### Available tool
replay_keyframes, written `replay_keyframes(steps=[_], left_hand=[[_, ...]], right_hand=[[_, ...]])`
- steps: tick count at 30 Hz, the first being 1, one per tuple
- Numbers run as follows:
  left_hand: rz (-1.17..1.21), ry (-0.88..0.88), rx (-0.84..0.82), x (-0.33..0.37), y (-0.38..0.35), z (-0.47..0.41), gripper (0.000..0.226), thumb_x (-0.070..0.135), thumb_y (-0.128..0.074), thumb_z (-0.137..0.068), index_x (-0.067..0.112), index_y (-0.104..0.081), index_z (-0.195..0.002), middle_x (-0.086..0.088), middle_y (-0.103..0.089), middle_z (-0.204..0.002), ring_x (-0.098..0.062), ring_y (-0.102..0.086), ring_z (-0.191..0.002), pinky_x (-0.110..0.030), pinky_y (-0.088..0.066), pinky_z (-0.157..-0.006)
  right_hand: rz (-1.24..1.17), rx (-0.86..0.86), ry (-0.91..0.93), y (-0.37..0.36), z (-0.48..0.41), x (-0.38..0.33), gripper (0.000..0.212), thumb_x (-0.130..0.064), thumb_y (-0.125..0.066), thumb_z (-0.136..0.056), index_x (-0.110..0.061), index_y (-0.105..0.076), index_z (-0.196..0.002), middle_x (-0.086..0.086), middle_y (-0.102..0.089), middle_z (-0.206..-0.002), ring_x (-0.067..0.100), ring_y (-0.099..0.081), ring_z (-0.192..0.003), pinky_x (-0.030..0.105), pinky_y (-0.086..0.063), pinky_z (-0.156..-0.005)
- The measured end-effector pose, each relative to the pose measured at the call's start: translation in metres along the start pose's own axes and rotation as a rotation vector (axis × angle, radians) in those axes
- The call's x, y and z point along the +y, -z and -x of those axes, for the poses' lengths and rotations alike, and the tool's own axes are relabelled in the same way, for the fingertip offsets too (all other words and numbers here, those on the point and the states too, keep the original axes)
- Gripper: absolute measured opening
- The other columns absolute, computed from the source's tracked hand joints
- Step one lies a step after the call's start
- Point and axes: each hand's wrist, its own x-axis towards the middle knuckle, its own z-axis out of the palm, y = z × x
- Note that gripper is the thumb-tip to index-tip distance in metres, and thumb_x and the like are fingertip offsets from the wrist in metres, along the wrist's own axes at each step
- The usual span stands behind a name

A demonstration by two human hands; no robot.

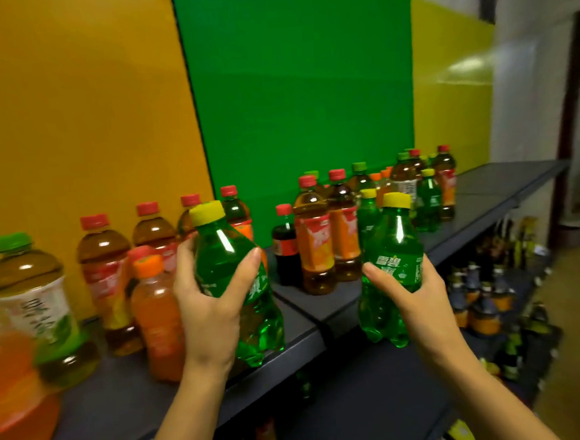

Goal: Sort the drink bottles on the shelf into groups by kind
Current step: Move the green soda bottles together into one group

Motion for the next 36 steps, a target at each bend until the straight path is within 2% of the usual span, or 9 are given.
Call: replay_keyframes(steps=[6, 11, 15, 20, 25, 28, 30, 34, 36], left_hand=[[0.042, 0.033, -0.046, -0.038, -0.095, 0.004, 0.040, 0.035, -0.070, -0.065, 0.027, -0.055, -0.101, 0.017, -0.067, -0.088, -0.002, -0.064, -0.083, -0.015, -0.050, -0.071], [0.033, 0.052, -0.032, -0.066, -0.163, 0.008, 0.045, 0.037, -0.071, -0.065, 0.028, -0.055, -0.106, 0.021, -0.066, -0.095, -0.001, -0.063, -0.092, -0.013, -0.049, -0.076], [0.026, 0.068, -0.040, -0.085, -0.210, 0.012, 0.042, 0.017, -0.076, -0.071, 0.020, -0.054, -0.107, 0.026, -0.066, -0.092, 0.005, -0.063, -0.090, -0.008, -0.047, -0.073], [0.015, 0.119, -0.053, -0.117, -0.261, 0.008, 0.048, 0.040, -0.073, -0.063, 0.028, -0.055, -0.106, 0.017, -0.065, -0.096, -0.006, -0.063, -0.093, -0.021, -0.052, -0.079], [-0.010, 0.130, -0.050, -0.152, -0.306, 0.000, 0.051, 0.043, -0.073, -0.062, 0.030, -0.053, -0.107, 0.020, -0.063, -0.097, -0.005, -0.061, -0.097, -0.022, -0.051, -0.083], [-0.034, 0.110, -0.060, -0.170, -0.334, -0.007, 0.047, 0.026, -0.079, -0.068, 0.034, -0.050, -0.103, 0.034, -0.060, -0.095, 0.013, -0.055, -0.096, -0.005, -0.043, -0.081], [-0.038, 0.109, -0.073, -0.183, -0.352, -0.014, 0.044, 0.011, -0.077, -0.070, 0.023, -0.052, -0.104, 0.025, -0.062, -0.091, 0.017, -0.056, -0.089, 0.000, -0.041, -0.073], [-0.039, 0.098, -0.061, -0.208, -0.381, -0.025, 0.053, 0.028, -0.080, -0.067, 0.016, -0.053, -0.111, 0.014, -0.062, -0.096, 0.005, -0.059, -0.092, -0.008, -0.045, -0.076], [-0.031, 0.101, -0.057, -0.216, -0.397, -0.029, 0.053, 0.024, -0.079, -0.067, 0.011, -0.053, -0.113, 0.013, -0.063, -0.096, 0.003, -0.061, -0.090, -0.009, -0.046, -0.075]], right_hand=[[0.053, 0.056, -0.001, 0.078, -0.052, 0.017, 0.062, -0.043, -0.073, -0.054, -0.021, -0.057, -0.110, 0.003, -0.066, -0.103, 0.019, -0.065, -0.095, 0.040, -0.054, -0.082], [0.089, 0.057, -0.006, 0.134, -0.095, 0.032, 0.050, -0.039, -0.073, -0.059, -0.027, -0.056, -0.105, 0.002, -0.066, -0.102, 0.016, -0.065, -0.093, 0.031, -0.053, -0.074], [0.102, 0.049, -0.002, 0.166, -0.126, 0.045, 0.054, -0.037, -0.073, -0.060, -0.025, -0.055, -0.110, 0.001, -0.065, -0.102, 0.014, -0.065, -0.092, 0.028, -0.052, -0.071], [0.098, 0.057, 0.003, 0.195, -0.169, 0.069, 0.059, -0.043, -0.075, -0.055, -0.027, -0.055, -0.108, 0.001, -0.066, -0.103, 0.015, -0.065, -0.094, 0.038, -0.054, -0.080], [0.106, 0.047, 0.025, 0.214, -0.212, 0.092, 0.059, -0.041, -0.074, -0.058, -0.027, -0.054, -0.112, -0.005, -0.066, -0.103, 0.008, -0.065, -0.093, 0.027, -0.052, -0.075], [0.101, 0.044, 0.040, 0.225, -0.238, 0.104, 0.060, -0.039, -0.074, -0.058, -0.026, -0.054, -0.113, -0.007, -0.067, -0.101, 0.002, -0.065, -0.089, 0.020, -0.052, -0.070], [0.104, 0.046, 0.047, 0.232, -0.258, 0.110, 0.058, -0.039, -0.074, -0.057, -0.028, -0.055, -0.111, -0.008, -0.068, -0.099, 0.000, -0.065, -0.088, 0.022, -0.052, -0.072], [0.127, 0.029, 0.082, 0.246, -0.295, 0.122, 0.056, -0.041, -0.074, -0.057, -0.030, -0.054, -0.109, -0.009, -0.067, -0.099, 0.000, -0.065, -0.089, 0.026, -0.053, -0.076], [0.133, 0.019, 0.090, 0.254, -0.313, 0.128, 0.057, -0.042, -0.074, -0.057, -0.029, -0.054, -0.109, -0.009, -0.067, -0.099, 0.001, -0.065, -0.089, 0.026, -0.053, -0.076]])
